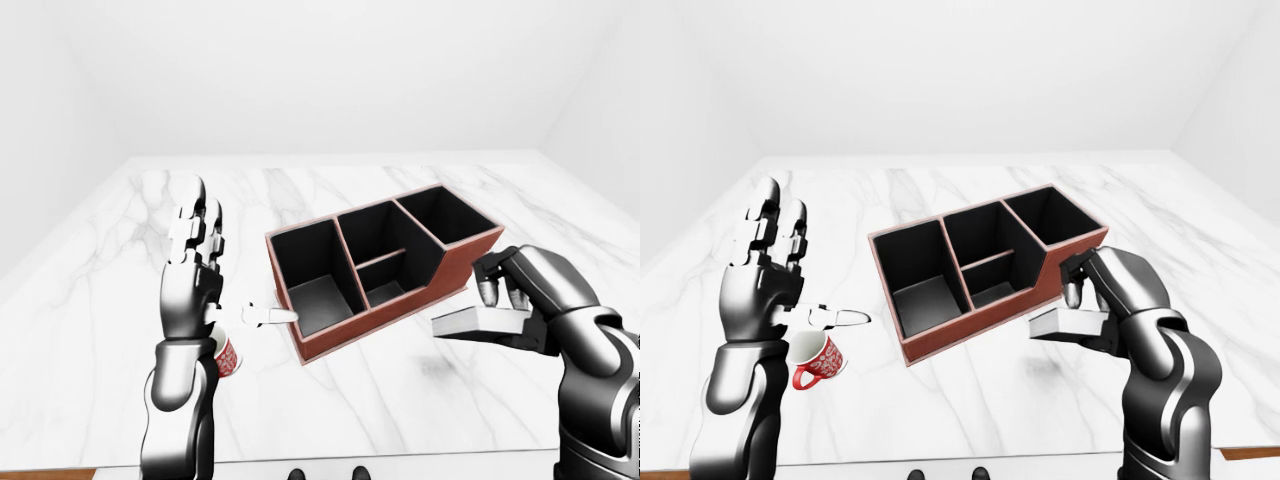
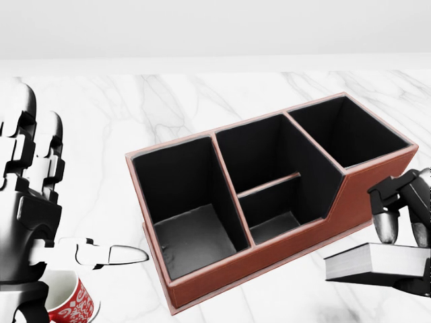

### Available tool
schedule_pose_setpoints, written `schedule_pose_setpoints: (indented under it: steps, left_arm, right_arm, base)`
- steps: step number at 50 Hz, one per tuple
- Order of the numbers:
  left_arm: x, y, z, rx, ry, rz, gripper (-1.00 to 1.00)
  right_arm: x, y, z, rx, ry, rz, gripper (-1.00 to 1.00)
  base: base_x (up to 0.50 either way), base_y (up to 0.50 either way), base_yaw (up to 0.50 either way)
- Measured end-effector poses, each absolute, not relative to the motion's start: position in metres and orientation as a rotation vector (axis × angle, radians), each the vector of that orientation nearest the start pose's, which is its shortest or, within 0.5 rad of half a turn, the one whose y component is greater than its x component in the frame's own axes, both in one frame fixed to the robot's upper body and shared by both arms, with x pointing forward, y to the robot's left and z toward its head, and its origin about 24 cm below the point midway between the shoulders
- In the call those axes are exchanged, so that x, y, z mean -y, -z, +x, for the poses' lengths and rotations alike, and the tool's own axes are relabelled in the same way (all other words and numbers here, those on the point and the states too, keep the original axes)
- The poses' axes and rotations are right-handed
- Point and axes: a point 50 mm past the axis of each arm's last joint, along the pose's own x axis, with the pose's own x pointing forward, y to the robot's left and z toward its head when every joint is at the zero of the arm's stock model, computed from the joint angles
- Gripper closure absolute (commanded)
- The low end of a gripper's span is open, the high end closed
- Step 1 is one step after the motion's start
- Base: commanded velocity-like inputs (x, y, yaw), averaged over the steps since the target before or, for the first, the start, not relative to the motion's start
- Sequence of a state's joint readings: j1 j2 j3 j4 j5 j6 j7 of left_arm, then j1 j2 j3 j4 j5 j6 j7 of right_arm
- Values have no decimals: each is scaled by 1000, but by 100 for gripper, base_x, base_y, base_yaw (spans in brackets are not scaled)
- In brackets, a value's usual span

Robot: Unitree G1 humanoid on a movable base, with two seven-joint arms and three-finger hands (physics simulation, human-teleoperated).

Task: Pick up the book and place it in the back compartment of the caddy.

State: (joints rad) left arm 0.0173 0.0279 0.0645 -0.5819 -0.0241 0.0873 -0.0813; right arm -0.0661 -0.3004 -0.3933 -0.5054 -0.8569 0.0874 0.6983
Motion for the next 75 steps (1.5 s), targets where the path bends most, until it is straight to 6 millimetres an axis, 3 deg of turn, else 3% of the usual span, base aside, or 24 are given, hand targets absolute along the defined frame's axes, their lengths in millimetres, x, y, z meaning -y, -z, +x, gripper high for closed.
schedule_pose_setpoints:
  steps: [46, 75]
  left_arm:
    - [-159, -157, 223, 458, 37, 43, -100]
    - [-160, -160, 222, 472, 35, 42, -100]
  right_arm:
    - [204, -213, 242, 225, -8, -1301, 100]
    - [169, -217, 263, 299, -100, -1282, 100]
  base:
    - [0, 0, 0]
    - [0, 0, 0]
